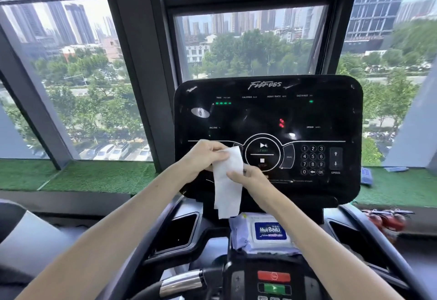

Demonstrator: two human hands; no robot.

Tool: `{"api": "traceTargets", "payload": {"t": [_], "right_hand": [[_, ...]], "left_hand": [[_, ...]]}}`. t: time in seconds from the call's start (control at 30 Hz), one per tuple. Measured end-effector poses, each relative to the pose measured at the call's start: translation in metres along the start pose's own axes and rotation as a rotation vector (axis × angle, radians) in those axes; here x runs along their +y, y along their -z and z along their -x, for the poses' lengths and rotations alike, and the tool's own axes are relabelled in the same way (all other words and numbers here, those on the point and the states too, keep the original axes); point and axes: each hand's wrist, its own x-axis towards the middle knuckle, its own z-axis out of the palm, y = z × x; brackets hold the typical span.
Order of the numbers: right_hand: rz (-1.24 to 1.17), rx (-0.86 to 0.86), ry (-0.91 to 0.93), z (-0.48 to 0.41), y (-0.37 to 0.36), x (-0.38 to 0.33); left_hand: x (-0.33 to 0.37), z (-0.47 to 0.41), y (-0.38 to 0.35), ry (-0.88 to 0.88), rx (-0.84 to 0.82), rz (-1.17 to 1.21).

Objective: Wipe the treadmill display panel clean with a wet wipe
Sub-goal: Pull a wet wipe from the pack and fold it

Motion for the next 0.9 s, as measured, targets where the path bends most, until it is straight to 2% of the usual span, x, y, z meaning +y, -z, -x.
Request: {"api": "traceTargets", "payload": {"t": [0.2,0.33,0.5,0.57,0.67,0.7,0.8,0.83,0.9], "right_hand": [[-0.073,0.079,-0.263,0.001,-0.014,0.017],[-0.272,0.157,-0.362,-0.002,-0.019,0.013],[-0.534,0.162,-0.385,-0.001,-0.014,0.005],[-0.484,0.140,-0.372,0.000,-0.013,0.004],[-0.386,0.111,-0.299,0.003,-0.015,0.004],[-0.377,0.112,-0.282,0.003,-0.015,0.005],[-0.346,0.114,-0.248,0.004,-0.013,0.003],[-0.333,0.118,-0.242,0.004,-0.012,0.002],[-0.315,0.131,-0.230,0.006,-0.009,0.002]], "left_hand": [[-0.017,0.006,0.007,-0.130,0.021,-0.099],[-0.038,0.016,0.003,-0.240,-0.060,-0.191],[-0.062,0.030,0.000,-0.162,-0.205,-0.338],[-0.059,0.034,0.004,-0.098,-0.273,-0.225],[-0.055,0.028,0.005,-0.013,-0.037,0.052],[-0.055,0.026,0.004,0.049,-0.012,0.087],[-0.056,0.025,-0.007,0.208,-0.165,0.143],[-0.055,0.025,-0.011,0.233,-0.165,0.186],[-0.055,0.024,-0.017,0.257,-0.060,0.279]]}}
